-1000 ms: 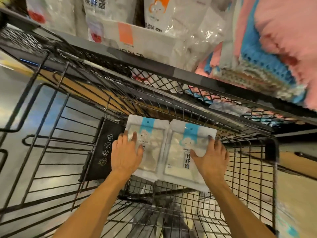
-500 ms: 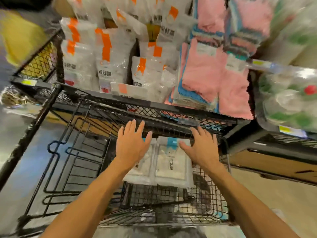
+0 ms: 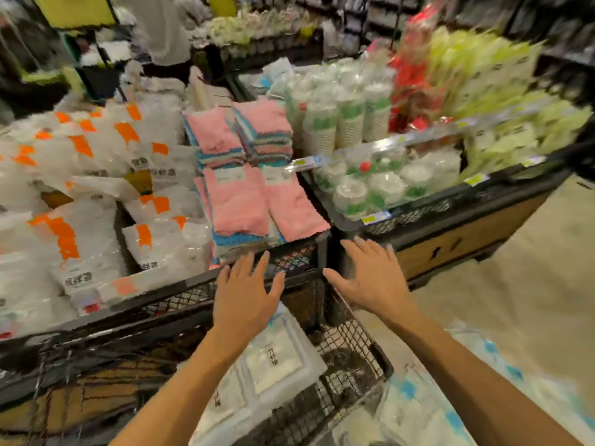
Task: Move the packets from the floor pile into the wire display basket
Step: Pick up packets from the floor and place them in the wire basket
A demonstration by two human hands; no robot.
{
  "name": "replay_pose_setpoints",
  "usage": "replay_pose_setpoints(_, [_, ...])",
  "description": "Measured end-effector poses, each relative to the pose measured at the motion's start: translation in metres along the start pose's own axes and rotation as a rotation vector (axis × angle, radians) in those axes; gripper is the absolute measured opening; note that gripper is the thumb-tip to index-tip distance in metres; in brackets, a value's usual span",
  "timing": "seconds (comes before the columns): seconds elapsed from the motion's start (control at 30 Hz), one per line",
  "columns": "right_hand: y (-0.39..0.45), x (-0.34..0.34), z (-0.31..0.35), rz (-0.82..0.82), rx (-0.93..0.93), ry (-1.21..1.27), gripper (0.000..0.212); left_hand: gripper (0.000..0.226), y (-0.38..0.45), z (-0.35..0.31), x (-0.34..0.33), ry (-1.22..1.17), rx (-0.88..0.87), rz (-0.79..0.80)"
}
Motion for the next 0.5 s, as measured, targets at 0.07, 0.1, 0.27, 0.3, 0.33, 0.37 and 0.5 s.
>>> replay_pose_setpoints(0.07, [-0.026,0.018,-0.021,-0.032,-0.097,-0.024,0.084,0.067,0.003,-0.026,0.005,0.045,-0.121,-0.012])
replay_pose_setpoints(0.1, [-0.040,0.026,-0.031,-0.047,-0.151,-0.024,0.083,0.068,0.002,-0.041,0.009,0.049,-0.182,-0.019])
replay_pose_setpoints(0.27, [-0.127,0.059,-0.065,-0.163,-0.384,-0.047,0.083,0.069,-0.010,-0.118,0.021,-0.006,-0.469,-0.068])
replay_pose_setpoints(0.3, [-0.146,0.064,-0.072,-0.173,-0.428,-0.053,0.086,0.070,-0.016,-0.133,0.022,-0.014,-0.501,-0.065])
replay_pose_setpoints(0.33, [-0.165,0.070,-0.078,-0.184,-0.471,-0.059,0.091,0.070,-0.024,-0.148,0.022,-0.019,-0.527,-0.059])
replay_pose_setpoints(0.37, [-0.185,0.075,-0.085,-0.197,-0.513,-0.069,0.096,0.070,-0.033,-0.162,0.021,-0.026,-0.553,-0.050])
replay_pose_setpoints(0.5, [-0.263,0.089,-0.114,-0.251,-0.646,-0.102,0.087,0.070,-0.075,-0.212,0.015,-0.060,-0.671,-0.007])
Point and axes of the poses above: each hand's wrist, its own y-axis towards the middle knuckle, its own x-axis out of the back of the hand, z = x × y, the point moved 8 cm from there along y, towards the middle knuckle, and after that the axes turned 8 degrees about x, right-handed, at the moved point
